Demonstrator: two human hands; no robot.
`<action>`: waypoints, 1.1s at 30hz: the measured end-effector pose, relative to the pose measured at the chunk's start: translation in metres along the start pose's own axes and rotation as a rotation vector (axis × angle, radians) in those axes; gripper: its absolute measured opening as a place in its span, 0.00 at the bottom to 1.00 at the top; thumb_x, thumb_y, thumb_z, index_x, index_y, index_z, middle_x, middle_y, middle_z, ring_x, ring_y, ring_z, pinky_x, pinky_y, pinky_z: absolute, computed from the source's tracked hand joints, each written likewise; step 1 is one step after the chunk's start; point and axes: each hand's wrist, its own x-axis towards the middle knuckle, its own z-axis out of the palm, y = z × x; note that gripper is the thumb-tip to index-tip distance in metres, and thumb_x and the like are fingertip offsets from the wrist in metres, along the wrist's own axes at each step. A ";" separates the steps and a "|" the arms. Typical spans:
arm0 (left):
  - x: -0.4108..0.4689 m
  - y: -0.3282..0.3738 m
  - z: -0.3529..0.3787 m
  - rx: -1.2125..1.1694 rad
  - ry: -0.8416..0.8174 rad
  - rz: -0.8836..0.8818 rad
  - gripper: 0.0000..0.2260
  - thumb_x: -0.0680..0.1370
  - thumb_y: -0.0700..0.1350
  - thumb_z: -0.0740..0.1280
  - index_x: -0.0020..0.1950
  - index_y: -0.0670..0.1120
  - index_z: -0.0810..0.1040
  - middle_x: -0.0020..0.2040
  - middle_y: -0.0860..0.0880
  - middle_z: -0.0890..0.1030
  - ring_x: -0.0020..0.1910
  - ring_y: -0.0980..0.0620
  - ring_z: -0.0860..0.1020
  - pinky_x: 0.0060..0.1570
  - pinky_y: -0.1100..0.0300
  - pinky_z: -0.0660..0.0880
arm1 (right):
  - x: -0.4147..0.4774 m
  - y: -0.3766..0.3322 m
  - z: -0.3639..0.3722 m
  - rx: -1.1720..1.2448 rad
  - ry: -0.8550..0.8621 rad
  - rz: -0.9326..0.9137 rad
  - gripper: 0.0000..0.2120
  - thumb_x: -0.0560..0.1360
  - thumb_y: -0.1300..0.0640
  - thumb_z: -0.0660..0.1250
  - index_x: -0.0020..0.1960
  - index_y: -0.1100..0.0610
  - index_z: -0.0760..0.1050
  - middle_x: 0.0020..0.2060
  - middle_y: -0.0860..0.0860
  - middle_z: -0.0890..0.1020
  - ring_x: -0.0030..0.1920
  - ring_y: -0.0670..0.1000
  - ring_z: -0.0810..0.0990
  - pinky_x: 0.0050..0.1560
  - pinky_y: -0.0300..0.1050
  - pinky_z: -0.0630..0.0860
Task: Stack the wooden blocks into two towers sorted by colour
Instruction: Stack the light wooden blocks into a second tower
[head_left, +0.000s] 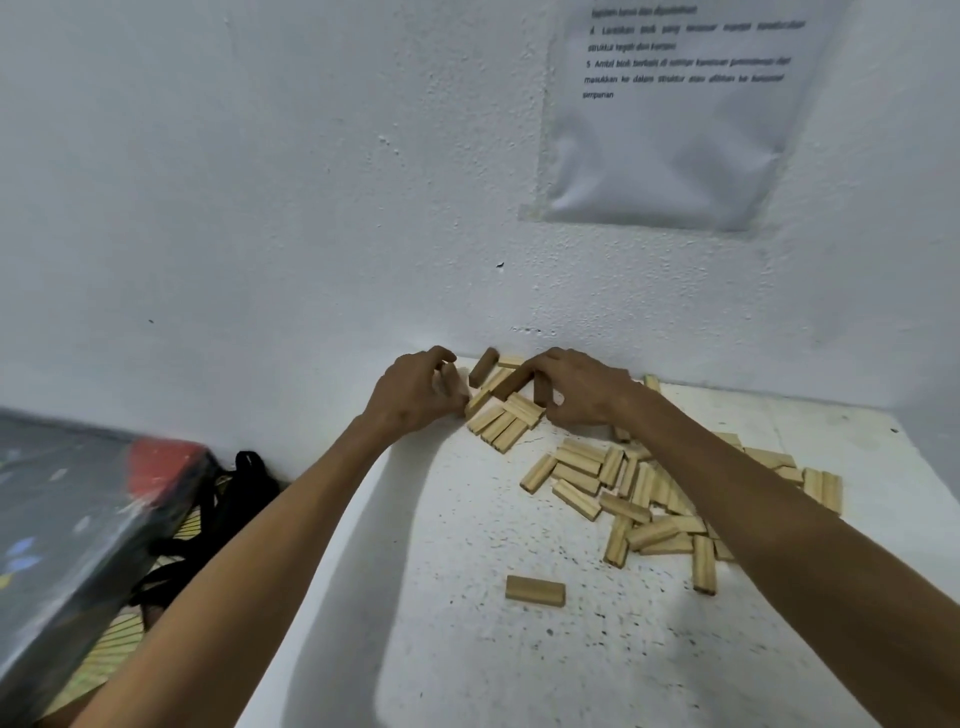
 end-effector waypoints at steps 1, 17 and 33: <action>0.001 0.000 -0.002 -0.002 0.012 0.031 0.27 0.70 0.60 0.70 0.65 0.49 0.79 0.57 0.50 0.84 0.56 0.48 0.80 0.53 0.51 0.78 | 0.000 0.002 0.001 0.003 0.007 -0.006 0.30 0.75 0.56 0.69 0.76 0.51 0.67 0.65 0.54 0.74 0.65 0.55 0.72 0.64 0.55 0.73; 0.025 0.030 0.026 -0.206 0.015 0.127 0.08 0.77 0.46 0.71 0.55 0.49 0.85 0.56 0.54 0.84 0.52 0.54 0.82 0.57 0.58 0.79 | 0.001 0.014 0.015 0.073 0.123 -0.001 0.31 0.76 0.52 0.71 0.77 0.50 0.66 0.69 0.52 0.70 0.70 0.53 0.70 0.52 0.43 0.66; -0.013 0.057 0.004 -0.336 0.056 0.098 0.15 0.81 0.45 0.71 0.68 0.51 0.82 0.55 0.50 0.87 0.52 0.55 0.84 0.59 0.57 0.79 | -0.042 -0.002 0.012 0.258 0.192 0.062 0.40 0.69 0.51 0.77 0.77 0.52 0.64 0.64 0.53 0.70 0.64 0.54 0.72 0.58 0.51 0.75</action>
